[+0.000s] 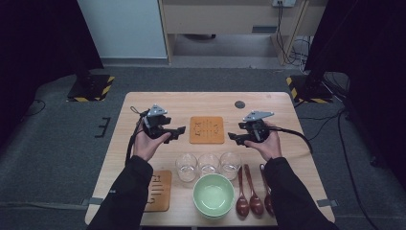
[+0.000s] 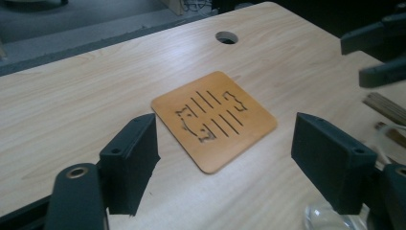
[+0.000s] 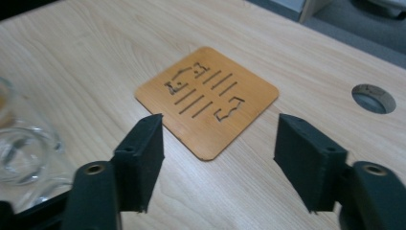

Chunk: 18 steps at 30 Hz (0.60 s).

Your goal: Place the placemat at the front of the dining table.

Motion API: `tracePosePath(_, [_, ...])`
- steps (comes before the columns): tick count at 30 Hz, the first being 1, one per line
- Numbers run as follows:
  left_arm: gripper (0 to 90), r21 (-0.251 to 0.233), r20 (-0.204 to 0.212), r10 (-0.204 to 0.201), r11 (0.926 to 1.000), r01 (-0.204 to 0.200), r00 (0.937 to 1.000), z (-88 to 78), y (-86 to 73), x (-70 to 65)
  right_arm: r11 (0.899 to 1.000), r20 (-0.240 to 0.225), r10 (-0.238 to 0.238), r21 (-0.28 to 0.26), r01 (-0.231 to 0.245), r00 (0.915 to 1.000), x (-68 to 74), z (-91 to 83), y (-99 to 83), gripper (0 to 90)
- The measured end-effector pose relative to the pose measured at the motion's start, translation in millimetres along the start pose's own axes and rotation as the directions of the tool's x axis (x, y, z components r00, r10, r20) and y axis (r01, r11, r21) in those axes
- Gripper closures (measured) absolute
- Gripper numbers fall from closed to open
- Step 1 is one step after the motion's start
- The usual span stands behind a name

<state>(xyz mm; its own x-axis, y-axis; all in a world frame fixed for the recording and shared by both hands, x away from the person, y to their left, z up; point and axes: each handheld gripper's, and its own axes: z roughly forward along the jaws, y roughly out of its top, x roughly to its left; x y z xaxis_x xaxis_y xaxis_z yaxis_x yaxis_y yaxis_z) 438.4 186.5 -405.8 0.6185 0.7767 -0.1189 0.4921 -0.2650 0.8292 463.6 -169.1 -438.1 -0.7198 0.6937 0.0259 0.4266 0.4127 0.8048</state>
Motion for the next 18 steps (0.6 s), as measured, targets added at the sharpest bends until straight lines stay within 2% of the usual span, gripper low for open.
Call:
tracePosePath(2, [25.6, -0.043, 0.029, -0.010, 0.9990, 0.011, 0.9995, -13.0, -7.5, -6.7, 1.000, -0.028, -0.001, -0.029, 0.000, 0.9996, 2.5, -11.4, 0.0, 37.7])
tracePosePath(5, [27.3, -0.076, 0.040, -0.003, 0.9971, 0.007, 0.9992, -24.3, -14.7, -14.4, 0.997, -0.054, -0.016, -0.072, 0.012, 0.9984, 7.4, -27.7, -2.6, 38.6])
tracePosePath(6, [27.3, -0.088, 0.043, -0.002, 0.9961, 0.006, 0.9991, -27.7, -17.2, -17.6, 0.997, -0.054, -0.016, -0.072, 0.012, 0.9984, 7.4, -27.7, -2.6, 38.6])
tracePosePath(7, [28.4, -0.082, 0.041, 0.010, 0.9966, -0.006, 0.9991, -30.1, -18.3, -20.6, 0.995, -0.060, -0.021, -0.096, 0.015, 0.9980, 8.9, -36.9, -4.0, 39.3])
tracePosePath(8, [28.4, -0.075, 0.032, 0.028, 0.9968, -0.026, 0.9991, -32.9, -18.3, -23.7, 0.995, -0.060, -0.021, -0.096, 0.015, 0.9980, 8.9, -36.9, -4.0, 39.3])
tracePosePath(9, [29.1, -0.095, 0.026, 0.045, 0.9946, -0.042, 0.9987, -38.9, -18.6, -30.9, 0.994, -0.068, -0.022, -0.106, 0.015, 0.9974, 10.3, -45.4, -4.2, 39.2])
tracePosePath(10, [29.5, -0.095, 0.026, 0.045, 0.9946, -0.042, 0.9987, -38.9, -18.6, -30.9, 0.992, -0.071, -0.022, -0.122, 0.014, 0.9973, 11.5, -49.3, -5.2, 39.2])
tracePosePath(12, [29.6, -0.106, 0.037, 0.056, 0.9930, -0.051, 0.9978, -44.6, -19.0, -38.4, 0.991, -0.073, -0.026, -0.130, 0.017, 0.9970, 13.1, -52.7, -6.4, 38.9])
tracePosePath(16, [30.8, -0.117, 0.052, 0.094, 0.9893, -0.088, 0.9942, -54.6, -20.6, -55.0, 0.989, -0.112, -0.019, -0.145, 0.003, 0.9935, 19.7, -64.6, -10.0, 38.0])
tracePosePath(18, [33.1, -0.121, 0.066, 0.102, 0.9882, -0.093, 0.9926, -57.5, -21.1, -61.8, 0.987, -0.129, -0.015, -0.162, -0.006, 0.9915, 23.8, -70.5, -11.8, 38.0])
